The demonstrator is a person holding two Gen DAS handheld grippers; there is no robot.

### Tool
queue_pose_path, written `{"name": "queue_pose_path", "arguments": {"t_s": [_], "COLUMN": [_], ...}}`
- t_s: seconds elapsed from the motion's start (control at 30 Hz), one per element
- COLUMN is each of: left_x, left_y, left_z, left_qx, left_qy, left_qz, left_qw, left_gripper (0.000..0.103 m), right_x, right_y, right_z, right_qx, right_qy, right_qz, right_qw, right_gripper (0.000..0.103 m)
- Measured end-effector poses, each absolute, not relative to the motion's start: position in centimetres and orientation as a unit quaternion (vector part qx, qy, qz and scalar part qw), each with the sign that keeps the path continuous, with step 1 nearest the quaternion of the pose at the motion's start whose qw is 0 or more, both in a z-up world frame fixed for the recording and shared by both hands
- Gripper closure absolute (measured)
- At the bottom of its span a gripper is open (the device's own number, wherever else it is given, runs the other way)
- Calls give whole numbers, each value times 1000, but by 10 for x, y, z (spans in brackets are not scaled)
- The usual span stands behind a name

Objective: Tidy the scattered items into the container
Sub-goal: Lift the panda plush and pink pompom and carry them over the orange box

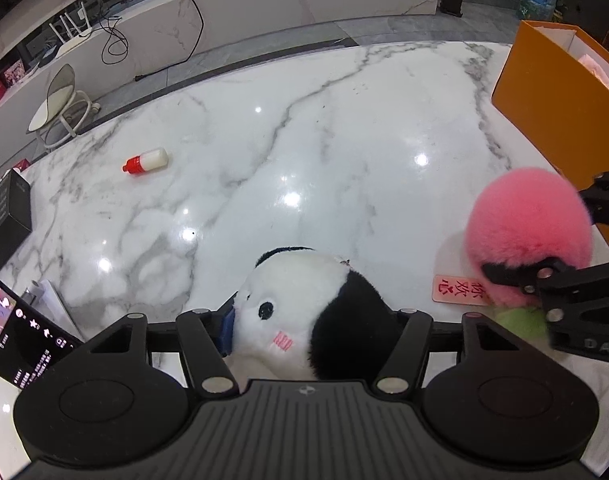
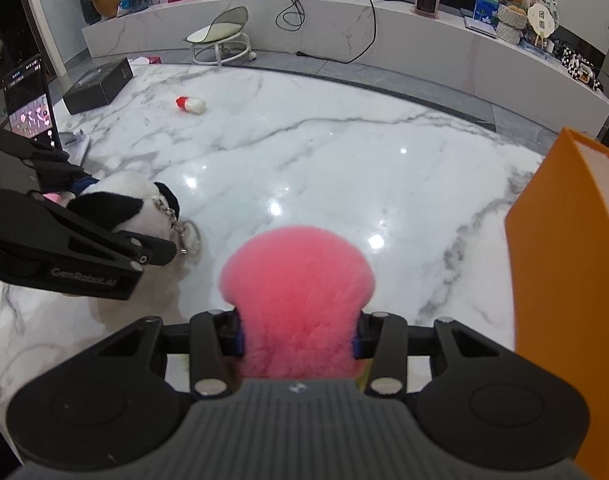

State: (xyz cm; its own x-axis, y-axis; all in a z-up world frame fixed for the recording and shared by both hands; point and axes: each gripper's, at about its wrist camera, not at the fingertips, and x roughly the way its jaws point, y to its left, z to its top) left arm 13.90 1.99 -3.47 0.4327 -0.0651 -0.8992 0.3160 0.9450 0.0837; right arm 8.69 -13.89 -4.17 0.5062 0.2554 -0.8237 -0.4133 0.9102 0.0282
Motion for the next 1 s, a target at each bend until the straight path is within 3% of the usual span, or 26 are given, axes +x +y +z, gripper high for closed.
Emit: {"name": "queue_pose_path", "arguments": {"t_s": [0.53, 1.0], "left_x": [134, 144], "left_y": [3, -100], "left_z": [5, 81], "left_qx": [110, 126], "left_qy": [509, 439], "left_qz": [-114, -182], "left_qw": [846, 871], "left_gripper": [31, 31], "right_x": [85, 84], "right_y": [-207, -284], "right_z": [27, 82], "right_qx": [-33, 5], "right_qy": [402, 354], "right_qz": [154, 91], "right_qw": [902, 931], "right_gripper": [57, 57]}}
